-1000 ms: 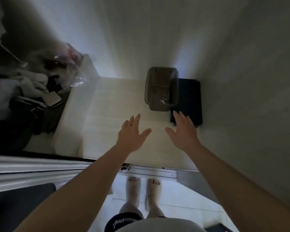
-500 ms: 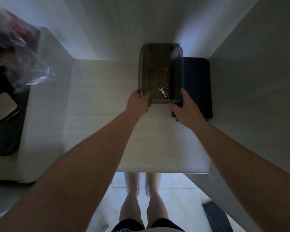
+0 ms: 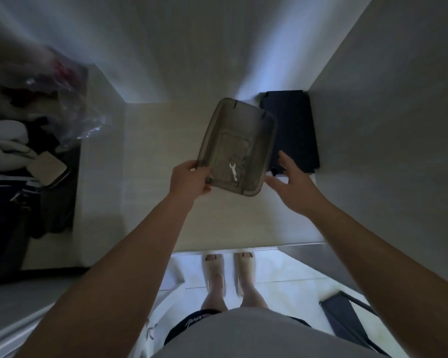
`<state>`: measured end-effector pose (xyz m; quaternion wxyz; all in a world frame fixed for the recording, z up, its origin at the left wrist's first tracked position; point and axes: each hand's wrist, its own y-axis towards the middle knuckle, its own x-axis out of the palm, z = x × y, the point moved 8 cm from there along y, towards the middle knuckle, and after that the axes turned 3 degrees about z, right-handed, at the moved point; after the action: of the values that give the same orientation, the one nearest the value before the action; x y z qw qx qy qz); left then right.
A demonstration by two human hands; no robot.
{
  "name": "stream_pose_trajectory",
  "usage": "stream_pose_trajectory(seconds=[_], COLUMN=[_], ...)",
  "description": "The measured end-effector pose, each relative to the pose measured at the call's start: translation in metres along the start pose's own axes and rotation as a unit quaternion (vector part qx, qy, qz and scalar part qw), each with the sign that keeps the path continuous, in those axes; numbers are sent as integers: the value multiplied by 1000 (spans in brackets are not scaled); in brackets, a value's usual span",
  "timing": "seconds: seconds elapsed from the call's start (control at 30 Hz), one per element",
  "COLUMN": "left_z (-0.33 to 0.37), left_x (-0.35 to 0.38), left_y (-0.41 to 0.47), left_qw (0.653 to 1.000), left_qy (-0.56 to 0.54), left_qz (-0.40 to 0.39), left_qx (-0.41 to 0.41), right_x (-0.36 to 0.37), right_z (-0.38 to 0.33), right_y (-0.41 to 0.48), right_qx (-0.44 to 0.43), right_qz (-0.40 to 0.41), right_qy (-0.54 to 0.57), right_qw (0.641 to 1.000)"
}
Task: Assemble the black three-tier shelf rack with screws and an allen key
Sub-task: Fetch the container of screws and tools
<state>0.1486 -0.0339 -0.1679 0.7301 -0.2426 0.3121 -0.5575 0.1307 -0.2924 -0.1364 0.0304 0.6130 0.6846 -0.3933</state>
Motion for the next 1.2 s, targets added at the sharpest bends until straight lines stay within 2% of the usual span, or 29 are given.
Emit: stream_pose_trajectory(seconds=[0.3, 0.53, 0.63, 0.73, 0.87, 1.0, 1.2], left_z=[-53, -84, -103, -128, -169, -208, -258], left_x=[-45, -38, -29, -17, 7, 47, 126], left_y=[-71, -137, -167, -199, -241, -276, -331], left_qw=[981, 941, 925, 918, 919, 909, 903], left_qy=[168, 274, 308, 326, 331, 350, 330], left_qz=[-92, -197, -221, -225, -212, -221, -270], left_qx=[-14, 5, 22, 30, 30, 40, 54], right_x=[-16, -25, -29, -40, -51, -65, -81], right_z=[16, 62, 89, 117, 172, 238, 336], right_y=[-75, -144, -181, -223, -281, -344, -435], right_qx=[8, 33, 32, 23, 33, 88, 152], right_qz=[53, 47, 18, 24, 24, 53, 166], right_qy=[-37, -45, -37, -56, -1, 98, 166], right_qw=[998, 997, 999, 998, 999, 990, 960])
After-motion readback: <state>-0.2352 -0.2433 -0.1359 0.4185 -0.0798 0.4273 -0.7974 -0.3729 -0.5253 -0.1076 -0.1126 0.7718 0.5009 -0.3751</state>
